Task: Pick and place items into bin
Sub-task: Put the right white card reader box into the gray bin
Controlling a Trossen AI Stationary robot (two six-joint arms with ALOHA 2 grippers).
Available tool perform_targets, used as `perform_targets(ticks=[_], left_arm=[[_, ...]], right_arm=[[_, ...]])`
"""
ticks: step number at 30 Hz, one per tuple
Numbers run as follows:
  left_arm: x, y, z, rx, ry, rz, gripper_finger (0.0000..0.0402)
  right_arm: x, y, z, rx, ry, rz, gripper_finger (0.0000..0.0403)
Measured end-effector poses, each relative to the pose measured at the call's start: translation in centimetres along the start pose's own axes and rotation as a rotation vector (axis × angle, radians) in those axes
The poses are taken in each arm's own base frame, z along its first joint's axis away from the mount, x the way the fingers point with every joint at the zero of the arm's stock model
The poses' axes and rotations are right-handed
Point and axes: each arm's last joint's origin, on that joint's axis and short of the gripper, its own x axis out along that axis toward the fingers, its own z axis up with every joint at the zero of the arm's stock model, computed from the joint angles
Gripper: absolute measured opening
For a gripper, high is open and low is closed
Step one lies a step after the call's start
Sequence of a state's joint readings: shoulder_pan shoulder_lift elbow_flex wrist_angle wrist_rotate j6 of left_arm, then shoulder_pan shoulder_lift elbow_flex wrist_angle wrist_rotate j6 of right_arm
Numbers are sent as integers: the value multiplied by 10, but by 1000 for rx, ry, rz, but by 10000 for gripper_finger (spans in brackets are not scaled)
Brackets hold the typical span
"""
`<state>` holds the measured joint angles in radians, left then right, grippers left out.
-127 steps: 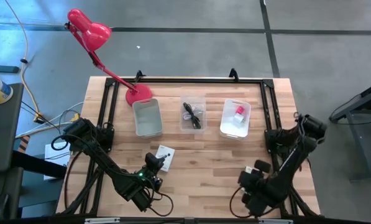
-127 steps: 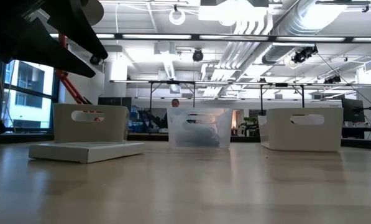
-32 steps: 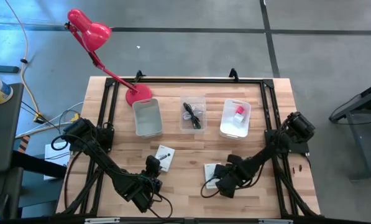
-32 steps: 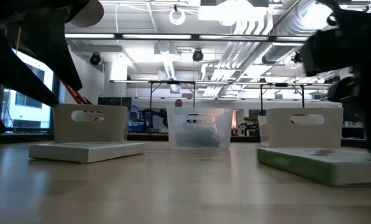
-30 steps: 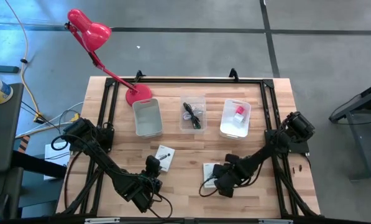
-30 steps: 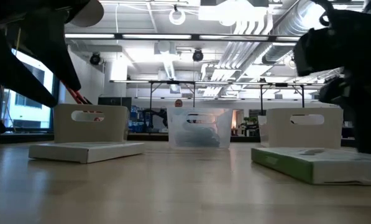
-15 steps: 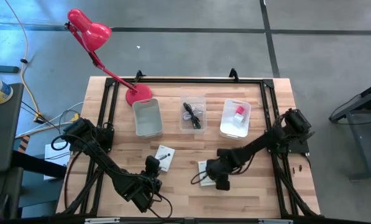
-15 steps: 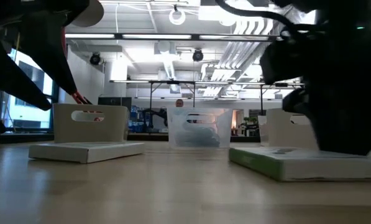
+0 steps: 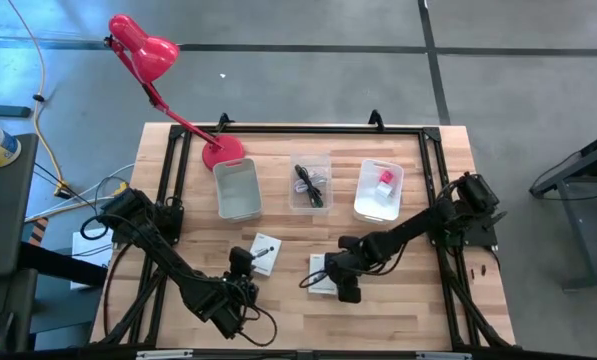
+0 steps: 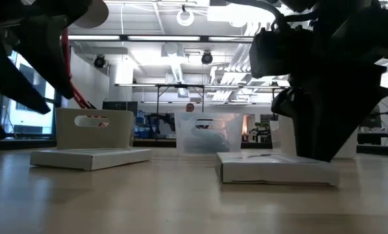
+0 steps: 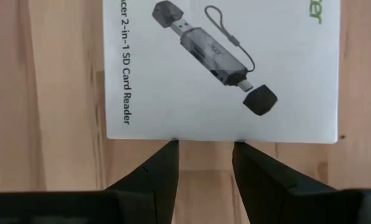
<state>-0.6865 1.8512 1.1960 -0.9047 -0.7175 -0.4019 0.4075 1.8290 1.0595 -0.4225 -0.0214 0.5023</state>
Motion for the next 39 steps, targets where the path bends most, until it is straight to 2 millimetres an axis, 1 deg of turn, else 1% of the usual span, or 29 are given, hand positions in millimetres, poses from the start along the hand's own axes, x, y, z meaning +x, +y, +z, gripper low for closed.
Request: perform_targets(ticks=[3, 5, 8, 10, 13, 15, 18, 20, 21, 26, 30, 33, 36, 39], left_arm=[[-2, 6, -8, -18, 0, 6, 138], [-4, 12, -20, -48, 7, 9, 138], [-8, 21, -40, -139, -13, -2, 138], [-9, 25, -50, -207, -71, -39, 138], [-11, 31, -62, -302, -203, -108, 138], [-13, 34, -63, -357, -336, -160, 138], [-20, 41, -57, -425, -574, -220, 138], [-18, 48, -54, -495, -683, -234, 138], [-16, 51, -53, -520, -709, -251, 138], [7, 65, -47, -645, -720, -357, 138], [24, 70, -41, -757, -690, -449, 138], [35, 70, -41, -782, -639, -500, 138], [39, 72, -41, -773, -624, -553, 138], [38, 73, -39, -794, -643, -568, 138]], right_arm=[[0, -2, 1, -14, -10, -15, 142], [0, -3, 2, -24, -16, -25, 142], [0, -4, 2, -37, -23, -40, 142], [0, -4, 2, -51, -26, -44, 142], [0, -4, 3, -71, -34, -62, 142], [0, -4, 3, -76, -40, -66, 142], [0, -5, 5, -82, -53, -62, 142], [0, -5, 7, -87, -67, -54, 142], [0, -5, 8, -87, -76, -51, 142], [-1, -6, 12, -95, -111, -43, 142], [-1, -6, 14, -98, -130, -39, 142], [-1, -7, 12, -90, -101, -44, 142], [-1, -7, 2, -72, -22, -72, 142], [-1, -6, -7, -73, 54, -99, 142]])
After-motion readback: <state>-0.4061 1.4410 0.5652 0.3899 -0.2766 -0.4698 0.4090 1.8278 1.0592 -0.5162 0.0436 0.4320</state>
